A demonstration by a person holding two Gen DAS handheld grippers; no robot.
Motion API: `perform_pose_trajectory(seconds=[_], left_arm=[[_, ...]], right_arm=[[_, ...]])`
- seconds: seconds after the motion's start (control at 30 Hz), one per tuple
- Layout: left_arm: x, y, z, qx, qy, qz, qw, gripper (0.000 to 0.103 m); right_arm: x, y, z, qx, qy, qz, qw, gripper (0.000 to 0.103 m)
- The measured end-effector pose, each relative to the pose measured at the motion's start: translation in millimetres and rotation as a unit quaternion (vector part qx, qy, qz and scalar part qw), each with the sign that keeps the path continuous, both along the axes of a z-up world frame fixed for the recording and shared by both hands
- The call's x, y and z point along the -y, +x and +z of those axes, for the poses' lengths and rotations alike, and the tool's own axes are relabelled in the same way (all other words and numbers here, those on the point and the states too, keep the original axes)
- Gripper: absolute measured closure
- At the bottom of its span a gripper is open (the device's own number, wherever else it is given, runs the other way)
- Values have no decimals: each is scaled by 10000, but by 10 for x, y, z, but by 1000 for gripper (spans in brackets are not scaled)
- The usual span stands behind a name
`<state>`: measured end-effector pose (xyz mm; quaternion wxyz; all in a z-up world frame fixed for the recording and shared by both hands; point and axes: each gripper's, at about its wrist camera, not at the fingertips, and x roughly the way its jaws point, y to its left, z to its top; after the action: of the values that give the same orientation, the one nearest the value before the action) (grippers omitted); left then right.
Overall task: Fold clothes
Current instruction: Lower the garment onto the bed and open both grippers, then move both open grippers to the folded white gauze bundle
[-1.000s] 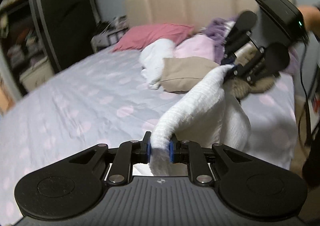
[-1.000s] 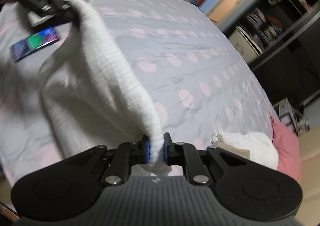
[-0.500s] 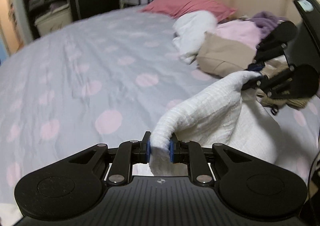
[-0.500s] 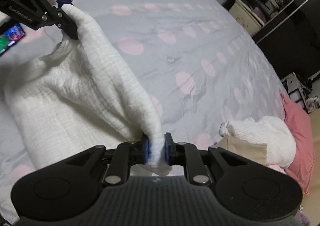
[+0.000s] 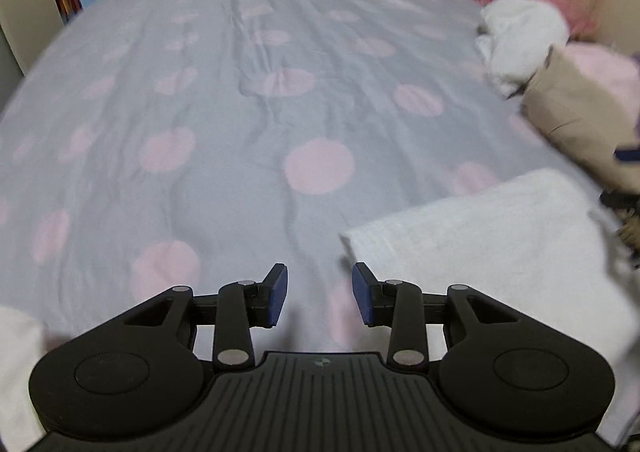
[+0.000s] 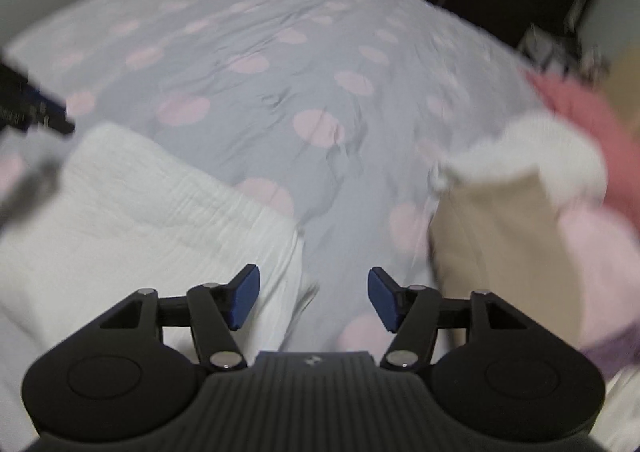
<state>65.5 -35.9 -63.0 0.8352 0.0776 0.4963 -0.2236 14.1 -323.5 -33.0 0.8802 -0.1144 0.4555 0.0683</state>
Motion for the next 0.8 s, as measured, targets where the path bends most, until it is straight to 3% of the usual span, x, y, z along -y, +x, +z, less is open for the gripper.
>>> perform_pose_trajectory(seconds=[0.2,0.3,0.5,0.53,0.57,0.6,0.7,0.73,0.77,0.8], left_arm=[[-127,-164,-89,-851,-715,-129,9937,64],[-94,-212,-166,-1267,-768,-157,9888,64],[5,-319,-219,-1370,-649,-443,9875,64],[10,-325,-233,-1363,-616,-450,9877,64],[17,-327,-241,-1346,-589,-452,9881,64],[26,-326,-246,-1323,-566,-450,9886,64],[28,-340,-235,-1259,-558,-443,9895,64],[25,-340,-238,-1249,-551,-435,9897,64],[18,-337,-241,-1242,-536,-422,9899,64],[4,-326,-254,-1283,-563,-380,9894,64]], right_arm=[[333,-280,-184,-565,1118,-465,9910,34],[345,-366,-279,-944,1655,-455,9806,34],[215,-451,-451,-1615,2415,-161,9567,37],[178,-447,-475,-1701,2415,-73,9553,69],[151,-444,-491,-1774,2412,-24,9541,90],[153,-438,-492,-1809,2425,-85,9531,90],[189,-403,-572,-1923,2332,-435,9522,89],[189,-391,-632,-1994,2189,-546,9536,75],[182,-386,-687,-2062,2024,-637,9552,54],[167,-394,-719,-2110,1878,-665,9570,48]])
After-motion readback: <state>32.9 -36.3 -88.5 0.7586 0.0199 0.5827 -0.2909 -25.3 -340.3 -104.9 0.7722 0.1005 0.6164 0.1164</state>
